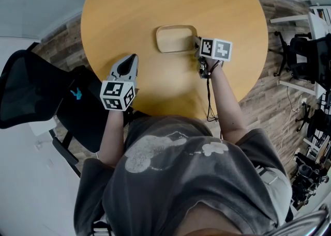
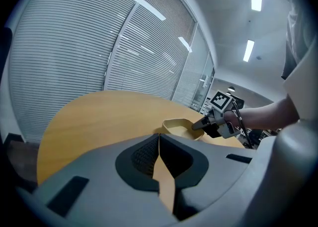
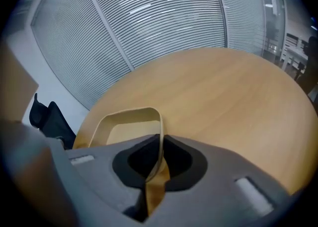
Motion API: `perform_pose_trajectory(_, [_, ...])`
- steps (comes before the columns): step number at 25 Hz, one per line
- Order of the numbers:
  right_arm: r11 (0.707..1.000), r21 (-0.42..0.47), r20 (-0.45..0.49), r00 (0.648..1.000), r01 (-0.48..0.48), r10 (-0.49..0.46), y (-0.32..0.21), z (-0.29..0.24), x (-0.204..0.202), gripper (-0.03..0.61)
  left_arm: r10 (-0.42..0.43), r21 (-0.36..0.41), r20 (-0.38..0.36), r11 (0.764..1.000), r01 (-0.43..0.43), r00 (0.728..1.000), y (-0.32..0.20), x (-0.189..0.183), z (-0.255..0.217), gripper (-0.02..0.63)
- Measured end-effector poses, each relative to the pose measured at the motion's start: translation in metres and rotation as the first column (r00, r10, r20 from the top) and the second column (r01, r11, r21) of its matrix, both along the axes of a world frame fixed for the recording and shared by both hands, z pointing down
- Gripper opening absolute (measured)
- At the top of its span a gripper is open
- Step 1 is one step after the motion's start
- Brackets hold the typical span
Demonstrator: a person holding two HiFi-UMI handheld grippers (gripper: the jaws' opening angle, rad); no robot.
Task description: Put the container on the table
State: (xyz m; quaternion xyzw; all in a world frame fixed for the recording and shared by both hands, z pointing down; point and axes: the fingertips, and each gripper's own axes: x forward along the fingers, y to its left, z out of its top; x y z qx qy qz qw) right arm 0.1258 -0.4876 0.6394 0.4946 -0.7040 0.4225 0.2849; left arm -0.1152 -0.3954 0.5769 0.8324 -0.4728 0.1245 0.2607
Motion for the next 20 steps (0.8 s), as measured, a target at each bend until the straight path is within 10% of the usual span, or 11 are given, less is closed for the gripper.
perform_pose_trajectory(20, [0.999, -0.005, -0.009, 0.999, 0.034, -0.034, 0.0037, 0.0047, -0.0021, 0.081, 0.006, 0.001, 0.003, 1.0, -0.006, 1.0, 0.0056, 0.0064, -0.0001, -0.001])
